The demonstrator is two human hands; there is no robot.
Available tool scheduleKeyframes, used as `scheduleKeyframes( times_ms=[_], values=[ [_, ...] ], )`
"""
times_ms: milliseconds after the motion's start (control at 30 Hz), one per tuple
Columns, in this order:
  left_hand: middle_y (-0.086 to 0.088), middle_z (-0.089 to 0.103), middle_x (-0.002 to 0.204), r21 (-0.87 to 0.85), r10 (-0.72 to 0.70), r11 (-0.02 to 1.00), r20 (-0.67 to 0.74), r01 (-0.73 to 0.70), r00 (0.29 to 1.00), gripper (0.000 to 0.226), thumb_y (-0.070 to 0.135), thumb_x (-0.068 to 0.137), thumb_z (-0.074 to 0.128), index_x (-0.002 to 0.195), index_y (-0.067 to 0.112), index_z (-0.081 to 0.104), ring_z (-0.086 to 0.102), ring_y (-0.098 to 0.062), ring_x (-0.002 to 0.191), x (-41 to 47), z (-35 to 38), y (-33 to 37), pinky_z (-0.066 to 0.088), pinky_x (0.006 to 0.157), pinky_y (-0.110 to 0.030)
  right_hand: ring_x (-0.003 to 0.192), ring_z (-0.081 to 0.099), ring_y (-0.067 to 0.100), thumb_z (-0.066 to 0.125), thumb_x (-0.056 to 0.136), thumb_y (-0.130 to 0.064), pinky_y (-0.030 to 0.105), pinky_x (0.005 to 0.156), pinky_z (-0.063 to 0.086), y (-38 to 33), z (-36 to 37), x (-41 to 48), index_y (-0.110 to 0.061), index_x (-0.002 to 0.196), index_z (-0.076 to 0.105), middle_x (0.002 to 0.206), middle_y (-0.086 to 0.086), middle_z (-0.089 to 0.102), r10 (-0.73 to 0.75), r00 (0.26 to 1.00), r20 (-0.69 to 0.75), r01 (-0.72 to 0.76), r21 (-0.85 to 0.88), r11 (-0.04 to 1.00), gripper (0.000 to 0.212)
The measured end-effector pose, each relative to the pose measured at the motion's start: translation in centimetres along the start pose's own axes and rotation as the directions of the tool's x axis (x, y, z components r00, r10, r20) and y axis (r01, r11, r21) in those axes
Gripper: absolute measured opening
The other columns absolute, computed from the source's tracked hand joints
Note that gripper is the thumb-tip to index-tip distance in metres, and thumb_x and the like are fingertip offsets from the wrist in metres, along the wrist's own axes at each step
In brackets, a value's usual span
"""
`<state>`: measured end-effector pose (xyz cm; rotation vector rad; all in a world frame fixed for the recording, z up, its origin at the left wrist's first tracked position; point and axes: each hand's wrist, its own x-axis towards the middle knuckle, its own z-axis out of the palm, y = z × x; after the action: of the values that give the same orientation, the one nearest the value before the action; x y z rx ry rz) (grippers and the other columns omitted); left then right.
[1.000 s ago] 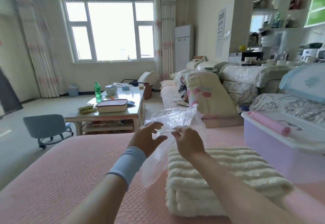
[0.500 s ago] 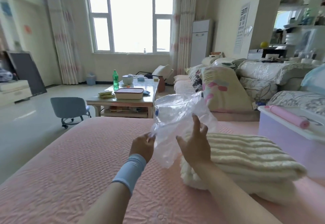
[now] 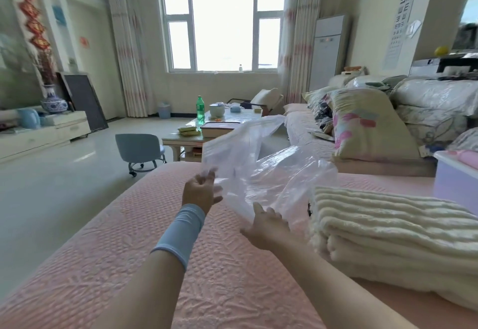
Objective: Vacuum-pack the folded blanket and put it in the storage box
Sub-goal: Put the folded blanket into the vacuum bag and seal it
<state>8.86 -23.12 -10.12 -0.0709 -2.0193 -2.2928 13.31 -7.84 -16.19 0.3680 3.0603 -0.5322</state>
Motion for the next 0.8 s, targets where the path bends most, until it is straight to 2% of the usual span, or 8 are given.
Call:
scheduleKeyframes(
  times_ms=[67,200,300,367,433,567,700,800],
  values=[
    [0.004,0.067,0.102,0.050,0.120,0.991,0.084,-0.125,0.989,0.020,0.035,0.095,0.056,0.108,0.024,0.067,0.067,-0.017,0.089,-0.5,0.7,1.1,0.059,0.067,-0.030,0.135,0.046,0.031,0.052,0.098,-0.044,0.038,0.108,0.041,-0.2,0.6,0.0,-0.027,0.157,0.024,0.152,0.010,0.043,-0.063,0.995,0.076,0.034,0.332,0.943,0.067],
    [0.007,0.064,0.123,0.291,0.365,0.841,0.318,-0.457,0.875,0.032,0.031,0.099,0.052,0.128,0.024,0.062,0.059,-0.011,0.110,-0.9,2.9,2.8,0.043,0.096,-0.024,0.095,0.061,0.017,0.060,0.097,-0.019,0.031,0.075,0.050,-1.8,-0.4,-0.8,-0.038,0.133,0.053,0.114,-0.001,0.063,-0.296,0.942,0.157,0.026,0.846,0.533,0.041],
    [0.007,0.056,0.136,0.445,0.318,0.734,0.443,-0.513,0.838,0.037,0.028,0.099,0.052,0.135,0.023,0.056,0.051,-0.010,0.123,-0.7,4.0,3.4,0.031,0.101,-0.019,0.078,0.063,0.019,0.061,0.088,-0.016,0.027,0.070,0.041,-1.1,-2.9,-0.7,-0.024,0.084,0.069,0.078,-0.006,0.065,0.063,0.941,-0.332,0.192,0.678,0.709,0.012],
    [0.002,0.055,0.139,0.551,0.238,0.683,0.453,-0.479,0.859,0.039,0.026,0.099,0.051,0.138,0.020,0.054,0.050,-0.017,0.126,-0.6,4.1,3.4,0.032,0.104,-0.021,0.081,0.066,0.027,0.056,0.082,-0.013,0.028,0.065,0.040,0.8,-4.7,-1.2,-0.021,0.095,0.065,0.094,-0.002,0.066,0.219,0.719,-0.659,0.197,0.496,0.846,0.017],
    [-0.002,0.056,0.138,0.630,0.151,0.623,0.485,-0.463,0.862,0.038,0.025,0.100,0.050,0.138,0.019,0.054,0.052,-0.021,0.124,-1.0,4.3,3.1,0.034,0.104,-0.024,0.080,0.064,0.028,0.058,0.074,-0.004,0.032,0.057,0.047,3.2,-5.9,-2.1,-0.024,0.126,0.050,0.134,0.002,0.050,0.038,0.553,-0.833,0.306,0.245,0.920,0.057],
    [-0.006,0.058,0.135,0.646,0.007,0.564,0.618,-0.514,0.786,0.035,0.020,0.100,0.050,0.133,0.012,0.057,0.056,-0.020,0.113,-3.2,6.2,2.2,0.034,0.089,-0.012,0.063,0.064,0.019,0.071,0.075,-0.004,0.032,0.049,0.053,6.0,-6.6,-2.9,-0.042,0.156,0.019,0.166,-0.003,0.012,-0.537,0.551,-0.639,0.458,-0.306,0.834,0.103],
    [-0.004,0.061,0.131,0.656,-0.016,0.543,0.632,-0.524,0.775,0.043,0.015,0.092,0.063,0.135,0.019,0.056,0.057,-0.013,0.104,-4.7,6.8,0.7,0.033,0.080,-0.010,0.073,0.070,0.025,0.082,0.079,-0.017,0.030,0.066,0.054,6.6,-6.9,-2.7,-0.020,0.119,0.059,0.123,0.004,0.060,-0.419,0.627,-0.656,0.498,-0.075,0.864,0.046],
    [0.006,0.054,0.134,0.719,0.092,0.508,0.502,-0.474,0.860,0.063,0.032,0.078,0.077,0.134,0.034,0.048,0.055,-0.011,0.102,-5.7,6.0,-0.4,0.045,0.089,-0.021,0.064,0.064,0.027,0.084,0.078,-0.021,0.030,0.061,0.049,6.5,-7.2,-2.5,-0.009,0.093,0.063,0.090,0.009,0.064,-0.291,0.590,-0.753,0.487,0.044,0.872,0.029]
  ],
)
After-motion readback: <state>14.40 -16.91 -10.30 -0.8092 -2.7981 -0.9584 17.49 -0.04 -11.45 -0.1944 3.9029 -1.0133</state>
